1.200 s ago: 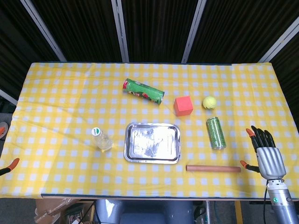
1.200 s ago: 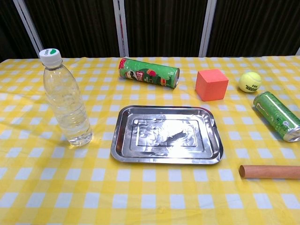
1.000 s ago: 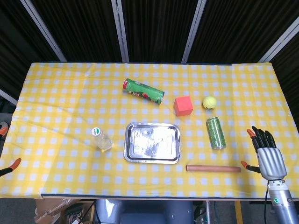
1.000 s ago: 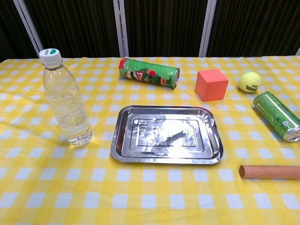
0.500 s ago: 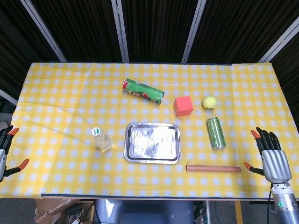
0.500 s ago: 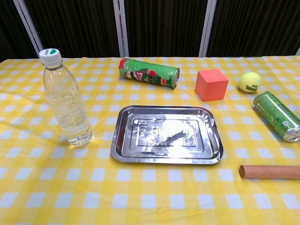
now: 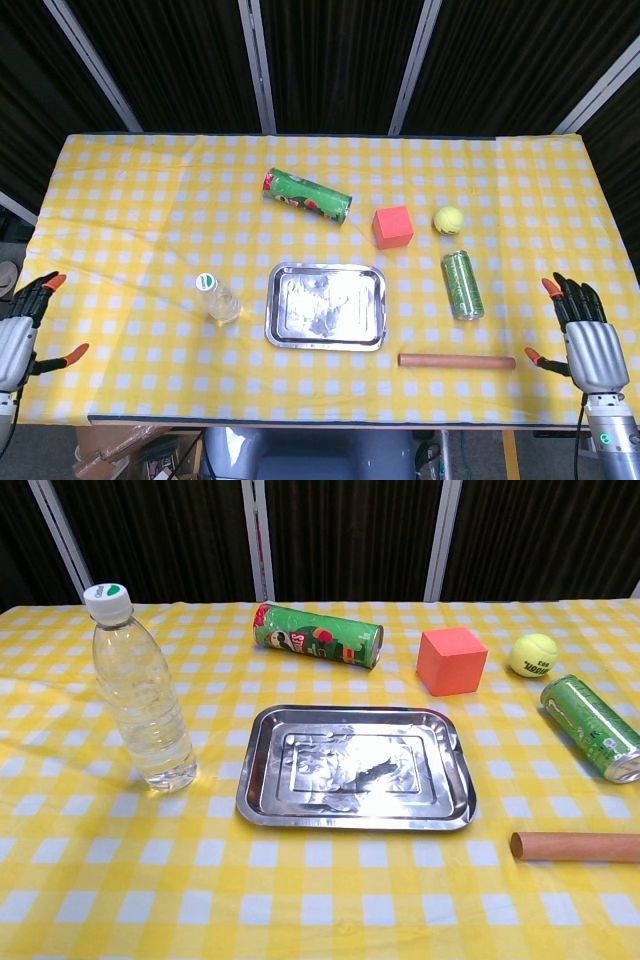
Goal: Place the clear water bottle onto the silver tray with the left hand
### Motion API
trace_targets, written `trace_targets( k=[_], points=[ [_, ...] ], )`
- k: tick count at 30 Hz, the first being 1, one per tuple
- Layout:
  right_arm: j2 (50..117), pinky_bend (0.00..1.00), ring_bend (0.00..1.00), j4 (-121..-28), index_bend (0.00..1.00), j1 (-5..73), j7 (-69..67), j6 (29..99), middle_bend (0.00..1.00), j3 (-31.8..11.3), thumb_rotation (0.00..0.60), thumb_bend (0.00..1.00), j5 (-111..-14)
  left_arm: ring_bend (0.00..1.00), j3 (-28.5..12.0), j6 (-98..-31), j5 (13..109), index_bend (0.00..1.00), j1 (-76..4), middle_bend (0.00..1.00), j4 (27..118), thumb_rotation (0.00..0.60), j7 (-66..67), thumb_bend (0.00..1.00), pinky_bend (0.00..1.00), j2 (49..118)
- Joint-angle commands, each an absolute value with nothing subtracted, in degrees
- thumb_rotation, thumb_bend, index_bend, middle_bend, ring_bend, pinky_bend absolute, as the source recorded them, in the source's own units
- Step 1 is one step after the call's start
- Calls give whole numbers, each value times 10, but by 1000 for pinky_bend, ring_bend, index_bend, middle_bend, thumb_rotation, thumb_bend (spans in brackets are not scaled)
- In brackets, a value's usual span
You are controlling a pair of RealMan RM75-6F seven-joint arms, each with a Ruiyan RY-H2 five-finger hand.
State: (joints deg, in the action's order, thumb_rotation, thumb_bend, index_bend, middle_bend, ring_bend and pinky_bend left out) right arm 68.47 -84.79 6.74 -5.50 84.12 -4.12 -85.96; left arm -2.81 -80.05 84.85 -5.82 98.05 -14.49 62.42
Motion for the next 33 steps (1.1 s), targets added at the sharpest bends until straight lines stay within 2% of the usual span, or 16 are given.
trace_targets(
  k=[1, 13, 20, 33],
  points=[
    [681, 0, 0, -848, 54, 66, -63, 841, 0, -43, 600, 49, -858, 0, -4, -665, 904, 64, -129, 34, 1015, 600, -496, 218, 0, 592],
    [675, 0, 0, -849, 54, 65, -78, 838, 0, -43, 600, 49, -856, 0, -31, -610, 857, 92, -184, 70, 969, 600, -537, 217, 0, 686],
    [671, 0, 0, -847, 54, 63, -92, 837, 0, -47, 600, 50, -848, 0, -61, -617, 794, 94, -193, 74, 961, 600, -481, 217, 0, 765],
    [663, 0, 0, -847, 54, 61, -114, 839, 0, -49, 600, 50, -849, 0, -90, -611, 745, 107, -226, 87, 953, 600, -379, 217, 0, 872]
  ],
)
